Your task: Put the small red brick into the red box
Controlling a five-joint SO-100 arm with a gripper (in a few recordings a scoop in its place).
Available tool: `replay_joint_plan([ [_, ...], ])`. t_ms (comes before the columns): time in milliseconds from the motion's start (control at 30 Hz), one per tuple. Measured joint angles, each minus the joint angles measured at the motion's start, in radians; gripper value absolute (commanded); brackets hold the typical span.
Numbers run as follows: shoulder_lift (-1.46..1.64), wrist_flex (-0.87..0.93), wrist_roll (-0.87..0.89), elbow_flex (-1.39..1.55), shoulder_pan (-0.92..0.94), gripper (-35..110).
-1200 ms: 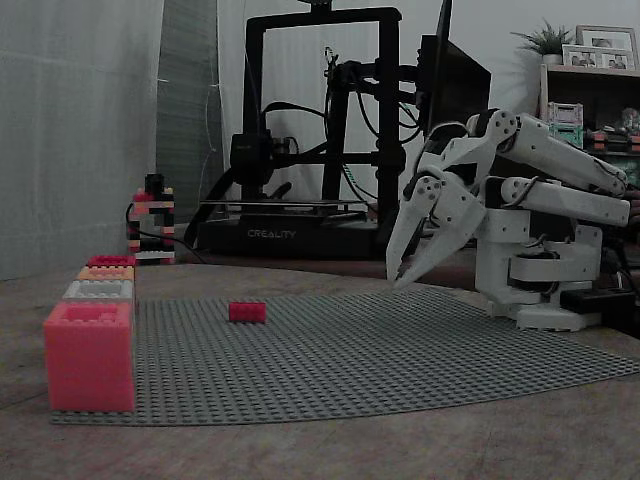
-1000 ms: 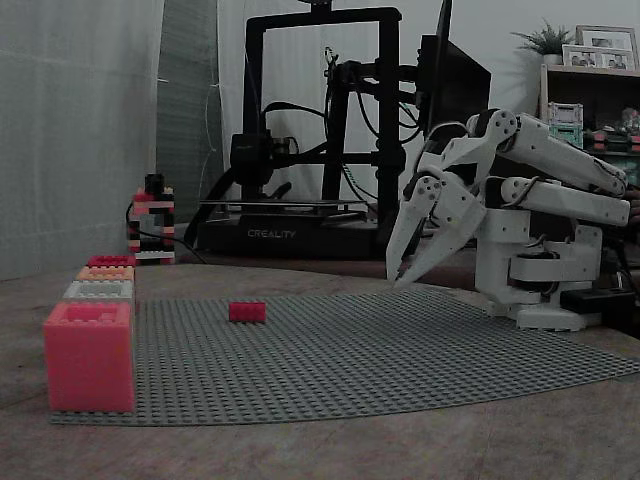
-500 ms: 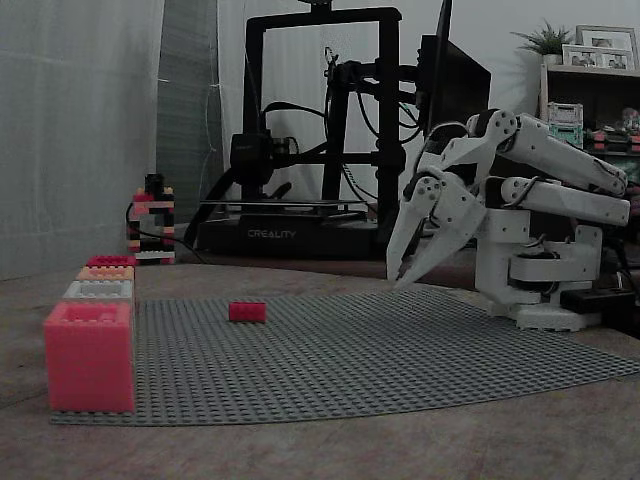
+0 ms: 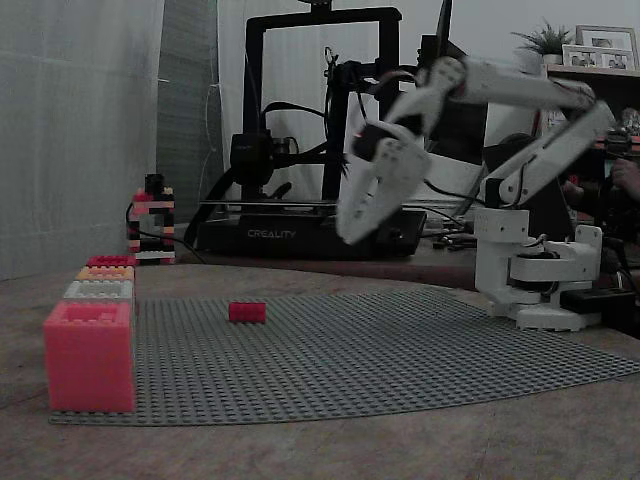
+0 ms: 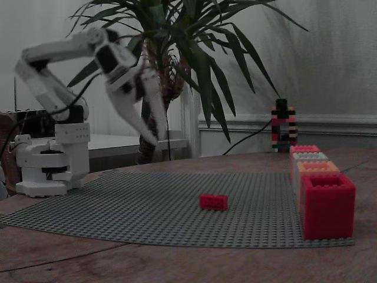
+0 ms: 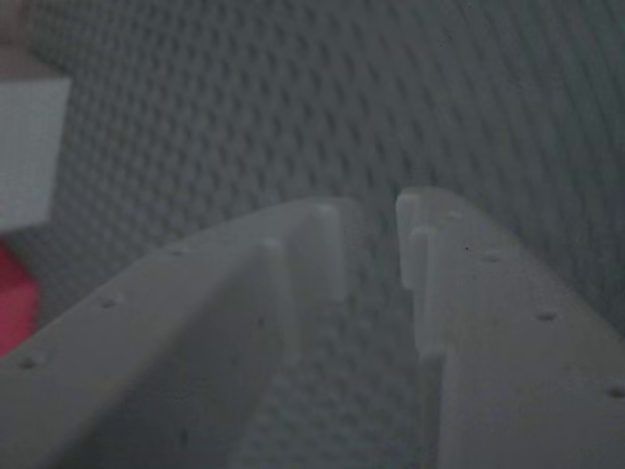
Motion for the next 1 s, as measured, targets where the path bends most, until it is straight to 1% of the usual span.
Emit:
replay_joint_plan([
  [67,-0.138,-0.011,-0.132,-0.089,0.028,15],
  [133,-0.264,-0.029,-0.227,-0.170,0.054,18],
  [300,-0.522,-0.041,-0.336,-0.353,0.100,23],
  [533,-0.729,-0.015,-0.377,-0.503,0.115,31],
  [733,-0.868,0.031,-0.397,-0.624,0.114,33],
  [1000,-0.983,0.044,-0.388,-0.730,0.104,32],
])
